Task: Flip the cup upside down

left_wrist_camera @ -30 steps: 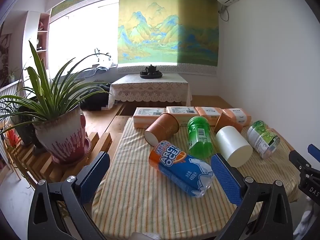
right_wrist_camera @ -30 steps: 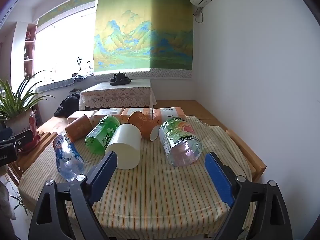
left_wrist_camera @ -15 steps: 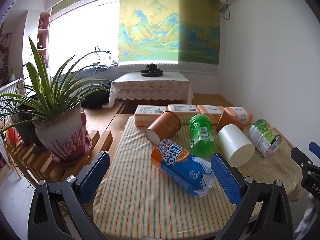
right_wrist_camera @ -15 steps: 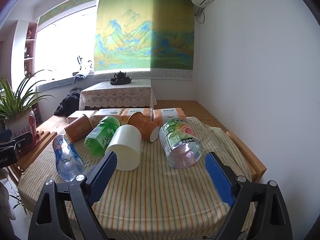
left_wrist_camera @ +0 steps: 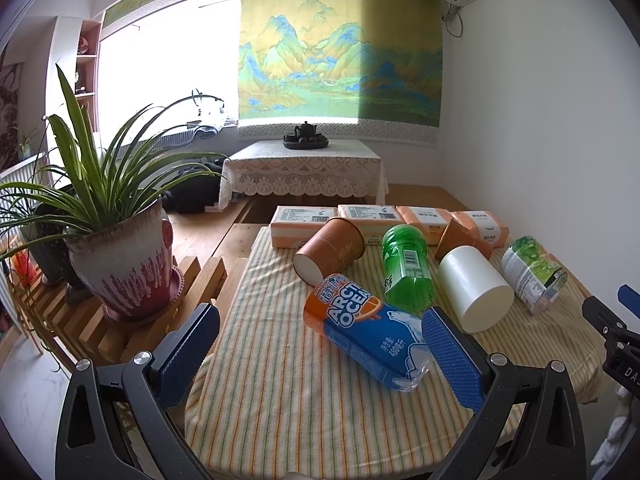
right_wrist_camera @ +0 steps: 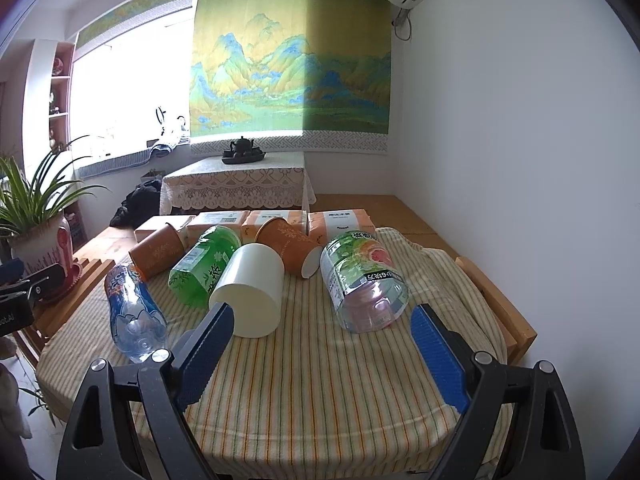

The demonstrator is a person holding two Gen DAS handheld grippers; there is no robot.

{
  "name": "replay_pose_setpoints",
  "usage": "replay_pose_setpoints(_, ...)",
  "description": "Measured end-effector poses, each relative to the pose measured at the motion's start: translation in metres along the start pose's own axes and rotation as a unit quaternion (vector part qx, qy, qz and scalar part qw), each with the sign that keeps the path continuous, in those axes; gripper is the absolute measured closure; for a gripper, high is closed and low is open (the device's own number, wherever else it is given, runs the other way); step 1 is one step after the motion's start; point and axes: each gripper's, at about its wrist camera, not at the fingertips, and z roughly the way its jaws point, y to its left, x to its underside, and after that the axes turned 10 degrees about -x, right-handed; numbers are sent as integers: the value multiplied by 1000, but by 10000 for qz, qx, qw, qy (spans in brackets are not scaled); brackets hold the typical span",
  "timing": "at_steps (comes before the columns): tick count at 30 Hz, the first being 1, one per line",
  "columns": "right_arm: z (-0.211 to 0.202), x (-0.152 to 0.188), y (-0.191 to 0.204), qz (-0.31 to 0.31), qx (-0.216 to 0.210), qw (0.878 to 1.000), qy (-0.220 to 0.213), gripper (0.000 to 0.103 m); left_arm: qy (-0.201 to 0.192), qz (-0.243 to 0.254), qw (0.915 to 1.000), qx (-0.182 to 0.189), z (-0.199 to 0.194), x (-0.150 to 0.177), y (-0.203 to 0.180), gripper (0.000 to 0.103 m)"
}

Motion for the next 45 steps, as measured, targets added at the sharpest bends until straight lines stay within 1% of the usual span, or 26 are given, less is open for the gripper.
replay_pose_setpoints(29, 7, -1, 5, -91, -70, 9999, 117, 16, 69, -4, 10000, 12, 6, 1, 1, 1)
replay_pose_setpoints(37, 20, -8, 6, -266, -104, 9995, 159, 16, 142, 0, 9999, -6, 13, 1, 2, 1)
replay_pose_setpoints(45, 41, -21, 5, -366, -348, 9983, 300, 16, 206, -55, 9997, -84, 20, -1, 9, 1)
